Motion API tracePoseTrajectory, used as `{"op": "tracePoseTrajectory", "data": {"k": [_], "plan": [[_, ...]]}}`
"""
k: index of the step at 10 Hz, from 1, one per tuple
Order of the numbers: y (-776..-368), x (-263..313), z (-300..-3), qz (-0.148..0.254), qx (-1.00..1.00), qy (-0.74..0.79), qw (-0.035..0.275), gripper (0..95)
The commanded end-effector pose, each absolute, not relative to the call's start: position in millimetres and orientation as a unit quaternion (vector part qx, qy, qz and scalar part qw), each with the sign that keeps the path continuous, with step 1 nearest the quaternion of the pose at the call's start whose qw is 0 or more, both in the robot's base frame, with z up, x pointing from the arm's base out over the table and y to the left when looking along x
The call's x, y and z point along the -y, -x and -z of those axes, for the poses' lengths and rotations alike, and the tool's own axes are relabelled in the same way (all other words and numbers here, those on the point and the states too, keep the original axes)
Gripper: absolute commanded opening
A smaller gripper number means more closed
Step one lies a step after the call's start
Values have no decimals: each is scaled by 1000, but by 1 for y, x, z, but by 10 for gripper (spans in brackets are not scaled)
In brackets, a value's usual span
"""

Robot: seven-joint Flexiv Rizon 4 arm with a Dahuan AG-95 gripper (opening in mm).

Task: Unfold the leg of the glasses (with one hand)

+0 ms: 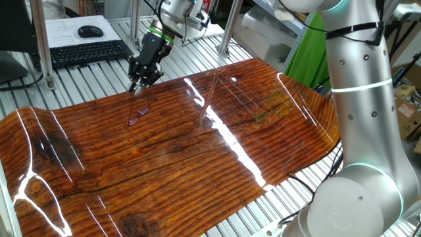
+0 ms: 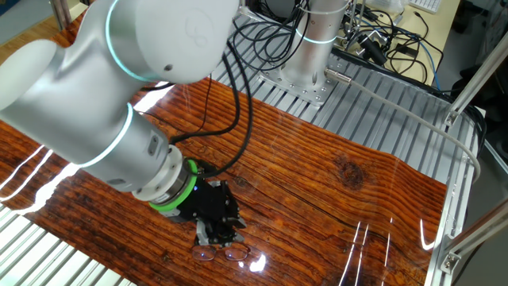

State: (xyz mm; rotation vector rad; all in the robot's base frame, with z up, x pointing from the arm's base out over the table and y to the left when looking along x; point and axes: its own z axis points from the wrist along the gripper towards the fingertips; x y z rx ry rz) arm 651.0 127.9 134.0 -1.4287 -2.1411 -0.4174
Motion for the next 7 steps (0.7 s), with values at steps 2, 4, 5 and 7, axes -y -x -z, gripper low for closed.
{"op": "tracePoseTrajectory", "data": {"k": [2,4,5,7], "plan": [[-641,-128,-153,119,847,473,214,0],[-634,-127,-161,118,862,452,196,0],[-631,-126,-163,105,881,433,162,0],[-629,-128,-162,77,903,403,124,0]]}}
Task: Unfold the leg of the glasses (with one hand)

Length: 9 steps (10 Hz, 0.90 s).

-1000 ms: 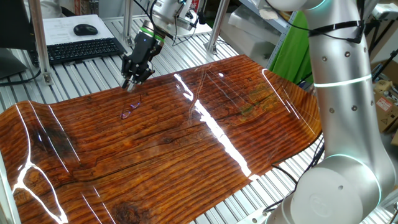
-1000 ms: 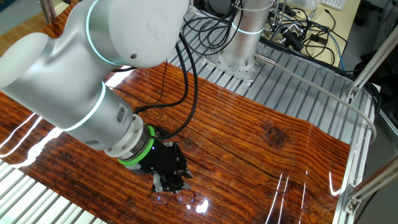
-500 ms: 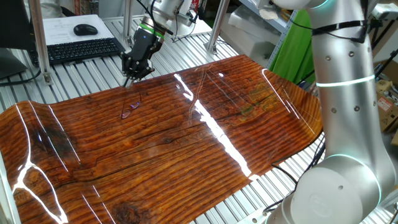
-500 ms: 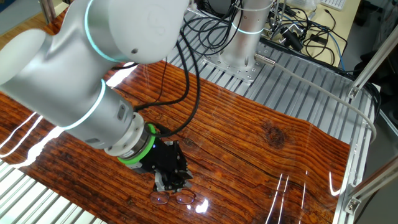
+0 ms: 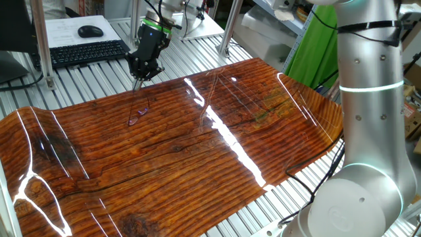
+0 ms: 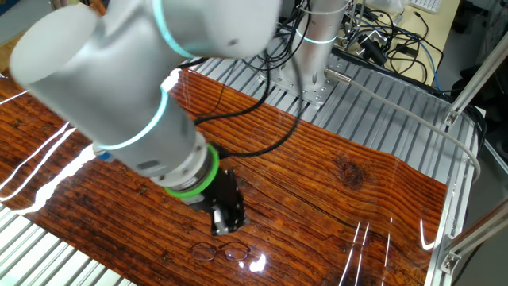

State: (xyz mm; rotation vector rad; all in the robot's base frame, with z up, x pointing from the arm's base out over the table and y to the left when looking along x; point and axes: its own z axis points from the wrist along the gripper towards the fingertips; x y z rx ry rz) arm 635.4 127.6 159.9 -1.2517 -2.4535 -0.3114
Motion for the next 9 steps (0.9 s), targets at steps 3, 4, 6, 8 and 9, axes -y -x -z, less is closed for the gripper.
{"op": "tracePoseTrajectory", "data": {"k": [3,4,6,8,9], "plan": [[-624,-128,-157,55,919,378,99,0],[-622,-123,-160,45,927,359,94,0],[-613,-102,-159,47,934,343,91,0],[-598,-80,-151,42,938,335,84,0],[-593,-75,-149,44,937,336,85,0]]}}
